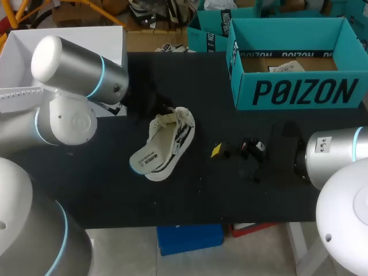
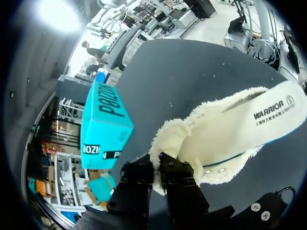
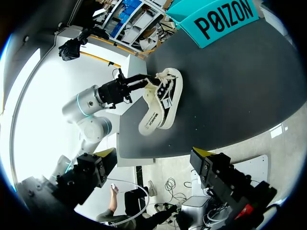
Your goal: Take the shoe out of the shoebox, open the shoe tongue, remove and reinsert the insole, then place the shoe into the shoebox
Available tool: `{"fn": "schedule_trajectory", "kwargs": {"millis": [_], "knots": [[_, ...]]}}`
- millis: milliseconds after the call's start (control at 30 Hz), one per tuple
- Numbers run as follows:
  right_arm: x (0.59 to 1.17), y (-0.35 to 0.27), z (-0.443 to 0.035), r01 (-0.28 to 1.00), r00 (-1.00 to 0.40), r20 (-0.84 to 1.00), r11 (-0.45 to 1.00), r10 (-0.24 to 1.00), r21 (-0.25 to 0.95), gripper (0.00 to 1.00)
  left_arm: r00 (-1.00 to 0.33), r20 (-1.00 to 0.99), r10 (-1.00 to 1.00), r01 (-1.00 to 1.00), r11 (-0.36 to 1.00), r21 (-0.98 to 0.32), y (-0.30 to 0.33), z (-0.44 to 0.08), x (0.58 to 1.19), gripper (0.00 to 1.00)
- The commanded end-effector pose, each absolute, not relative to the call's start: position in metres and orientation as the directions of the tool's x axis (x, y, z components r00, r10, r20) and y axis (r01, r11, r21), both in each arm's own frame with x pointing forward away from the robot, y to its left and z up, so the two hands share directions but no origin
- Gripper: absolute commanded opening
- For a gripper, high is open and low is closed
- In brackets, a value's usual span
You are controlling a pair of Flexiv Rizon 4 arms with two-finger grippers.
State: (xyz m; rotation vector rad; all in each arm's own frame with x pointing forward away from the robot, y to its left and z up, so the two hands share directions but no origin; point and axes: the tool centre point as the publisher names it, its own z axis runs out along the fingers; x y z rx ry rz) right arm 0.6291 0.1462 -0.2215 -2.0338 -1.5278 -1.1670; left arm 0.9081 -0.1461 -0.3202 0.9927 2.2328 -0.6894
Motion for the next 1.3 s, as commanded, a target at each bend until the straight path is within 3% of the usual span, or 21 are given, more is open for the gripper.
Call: {"fn": "schedule_trajectory", "kwargs": {"millis": [33, 100, 200, 233, 267, 300, 767, 800, 833, 933, 1067, 1167, 1300], "knots": [[0.628, 0.141, -0.227, 0.916, 0.013, 0.881, -0.360, 0.473, 0.180, 1.00, -0.549, -0.688, 0.475, 0.779, 0.590, -0.213, -0.146, -0.320, 0.908, 0.10], [0.628, 0.141, -0.227, 0.916, 0.013, 0.881, -0.360, 0.473, 0.180, 1.00, -0.551, -0.684, 0.478, 0.778, 0.591, -0.215, -0.146, -0.323, 0.908, 0.12], [0.628, 0.141, -0.227, 0.916, 0.013, 0.881, -0.360, 0.473, 0.180, 1.00, -0.555, -0.677, 0.483, 0.778, 0.589, -0.218, -0.147, -0.327, 0.906, 0.29], [0.628, 0.141, -0.227, 0.916, 0.013, 0.881, -0.360, 0.473, 0.180, 1.00, -0.556, -0.676, 0.484, 0.778, 0.589, -0.219, -0.148, -0.327, 0.906, 0.43], [0.628, 0.141, -0.227, 0.916, 0.013, 0.881, -0.360, 0.473, 0.180, 1.00, -0.556, -0.675, 0.485, 0.779, 0.588, -0.219, -0.148, -0.328, 0.906, 0.94], [0.628, 0.141, -0.227, 0.916, 0.013, 0.881, -0.360, 0.473, 0.180, 1.00, -0.549, -0.678, 0.489, 0.783, 0.584, -0.212, -0.148, -0.326, 0.904, 1.00], [0.628, 0.141, -0.227, 0.916, 0.013, 0.881, -0.360, 0.473, 0.180, 1.00, -0.317, -0.665, 0.676, 0.898, 0.440, 0.019, -0.104, -0.270, 0.828, 1.00], [0.628, 0.141, -0.227, 0.916, 0.013, 0.881, -0.360, 0.473, 0.180, 1.00, -0.311, -0.655, 0.689, 0.898, 0.439, 0.036, -0.099, -0.270, 0.823, 0.81], [0.628, 0.141, -0.227, 0.916, 0.013, 0.881, -0.360, 0.473, 0.180, 1.00, -0.304, -0.644, 0.702, 0.897, 0.439, 0.054, -0.093, -0.270, 0.817, 0.50], [0.628, 0.141, -0.227, 0.916, 0.013, 0.881, -0.360, 0.473, 0.180, 1.00, -0.295, -0.622, 0.726, 0.892, 0.443, 0.093, -0.077, -0.269, 0.801, 0.38], [0.628, 0.141, -0.227, 0.916, 0.013, 0.881, -0.360, 0.473, 0.180, 1.00, -0.277, -0.602, 0.749, 0.891, 0.434, 0.130, -0.058, -0.269, 0.780, 0.42], [0.628, 0.141, -0.227, 0.916, 0.013, 0.881, -0.360, 0.473, 0.180, 1.00, -0.286, -0.595, 0.751, 0.889, 0.439, 0.126, -0.042, -0.274, 0.766, 0.54], [0.628, 0.141, -0.227, 0.916, 0.013, 0.881, -0.360, 0.473, 0.180, 1.00, -0.310, -0.588, 0.747, 0.884, 0.454, 0.112, -0.025, -0.281, 0.749, 0.58]]}}
